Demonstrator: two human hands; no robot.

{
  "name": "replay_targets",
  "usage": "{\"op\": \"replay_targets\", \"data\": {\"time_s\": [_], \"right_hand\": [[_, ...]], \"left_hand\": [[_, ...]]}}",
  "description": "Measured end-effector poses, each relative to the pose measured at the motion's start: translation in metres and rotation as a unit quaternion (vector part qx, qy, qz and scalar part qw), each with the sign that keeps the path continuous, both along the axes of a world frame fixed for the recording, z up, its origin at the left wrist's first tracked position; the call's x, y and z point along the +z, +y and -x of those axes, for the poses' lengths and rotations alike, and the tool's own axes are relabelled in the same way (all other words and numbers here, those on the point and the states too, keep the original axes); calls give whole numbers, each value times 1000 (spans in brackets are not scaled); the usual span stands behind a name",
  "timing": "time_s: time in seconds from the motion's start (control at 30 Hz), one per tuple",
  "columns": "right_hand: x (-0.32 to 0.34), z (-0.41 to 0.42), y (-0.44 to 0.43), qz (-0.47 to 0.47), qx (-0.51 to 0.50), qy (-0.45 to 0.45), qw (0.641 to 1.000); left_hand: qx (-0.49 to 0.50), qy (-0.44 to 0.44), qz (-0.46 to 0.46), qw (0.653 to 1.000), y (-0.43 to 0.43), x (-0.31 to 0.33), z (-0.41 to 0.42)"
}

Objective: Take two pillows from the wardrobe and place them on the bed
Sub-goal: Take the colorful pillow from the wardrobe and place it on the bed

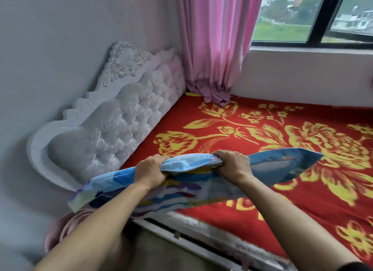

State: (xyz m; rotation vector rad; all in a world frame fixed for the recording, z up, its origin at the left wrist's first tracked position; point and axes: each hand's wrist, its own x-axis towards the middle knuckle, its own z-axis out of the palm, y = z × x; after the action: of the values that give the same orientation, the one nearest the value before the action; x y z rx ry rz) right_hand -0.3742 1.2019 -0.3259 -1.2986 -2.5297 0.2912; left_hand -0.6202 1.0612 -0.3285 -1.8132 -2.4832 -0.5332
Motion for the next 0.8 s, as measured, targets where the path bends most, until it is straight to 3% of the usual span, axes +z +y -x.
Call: {"op": "replay_targets", "data": {"time_s": [0.37, 0.6, 0.8], "right_hand": [[-5, 110, 160, 2, 51, 41, 998], [-18, 186, 212, 3, 17, 21, 1000], [-33, 250, 242, 15, -19, -43, 999]], "left_hand": [[63, 3, -17, 998, 132, 1, 91], [19, -29, -20, 999, 206, -34, 181], [-22, -108, 10, 994, 256, -71, 257]]}}
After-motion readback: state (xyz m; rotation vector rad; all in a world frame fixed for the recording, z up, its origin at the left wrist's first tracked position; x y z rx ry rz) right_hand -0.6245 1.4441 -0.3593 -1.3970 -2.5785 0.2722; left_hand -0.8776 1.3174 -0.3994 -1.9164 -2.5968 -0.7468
